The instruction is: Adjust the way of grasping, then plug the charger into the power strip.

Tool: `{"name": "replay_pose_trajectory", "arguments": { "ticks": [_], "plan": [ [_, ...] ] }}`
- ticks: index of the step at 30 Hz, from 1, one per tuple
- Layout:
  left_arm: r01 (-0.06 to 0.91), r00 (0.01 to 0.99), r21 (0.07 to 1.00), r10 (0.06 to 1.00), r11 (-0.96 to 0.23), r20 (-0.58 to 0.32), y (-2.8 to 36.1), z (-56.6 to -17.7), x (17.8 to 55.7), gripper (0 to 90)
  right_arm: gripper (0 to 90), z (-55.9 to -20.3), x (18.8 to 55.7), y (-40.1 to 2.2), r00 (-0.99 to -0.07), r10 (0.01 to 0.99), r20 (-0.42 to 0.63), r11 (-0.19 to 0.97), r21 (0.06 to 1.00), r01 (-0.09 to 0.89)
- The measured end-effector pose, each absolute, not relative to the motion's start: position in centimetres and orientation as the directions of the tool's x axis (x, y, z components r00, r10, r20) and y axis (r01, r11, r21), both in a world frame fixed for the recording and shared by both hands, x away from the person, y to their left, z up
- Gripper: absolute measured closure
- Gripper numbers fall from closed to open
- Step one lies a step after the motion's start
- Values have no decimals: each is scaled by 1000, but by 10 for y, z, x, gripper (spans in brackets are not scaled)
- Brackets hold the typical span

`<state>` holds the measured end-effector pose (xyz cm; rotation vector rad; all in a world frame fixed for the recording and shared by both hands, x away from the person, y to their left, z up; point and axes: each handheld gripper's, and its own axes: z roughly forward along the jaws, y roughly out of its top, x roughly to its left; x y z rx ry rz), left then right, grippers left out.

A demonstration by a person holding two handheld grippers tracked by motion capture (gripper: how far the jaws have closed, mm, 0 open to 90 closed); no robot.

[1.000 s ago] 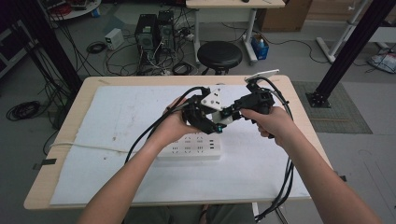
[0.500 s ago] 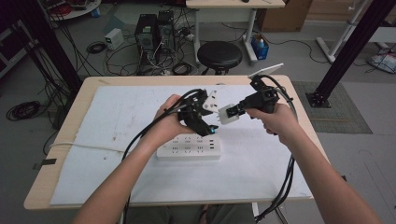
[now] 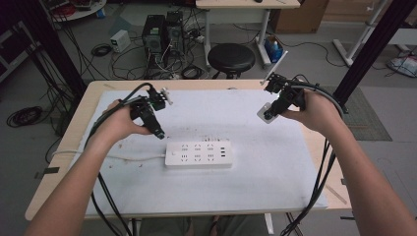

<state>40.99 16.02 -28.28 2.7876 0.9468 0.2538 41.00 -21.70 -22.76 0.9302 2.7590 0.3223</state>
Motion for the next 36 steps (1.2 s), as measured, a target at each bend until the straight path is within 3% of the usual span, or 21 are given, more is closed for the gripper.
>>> {"name": "replay_pose_trajectory", "arguments": {
  "ticks": [10,23,36],
  "plan": [
    [660,728,204,683,-723,65,194,-288,412,281,620,-235,404,-209,-845,504,-178,861,178,477],
    [647,729,272,682,-713,54,205,-275,397,206,620,-230,394,-194,-875,441,-199,894,184,408],
    [660,713,301,700,-688,37,222,-288,388,183,620,-273,409,-124,-954,266,-138,960,129,249]
  ]
}}
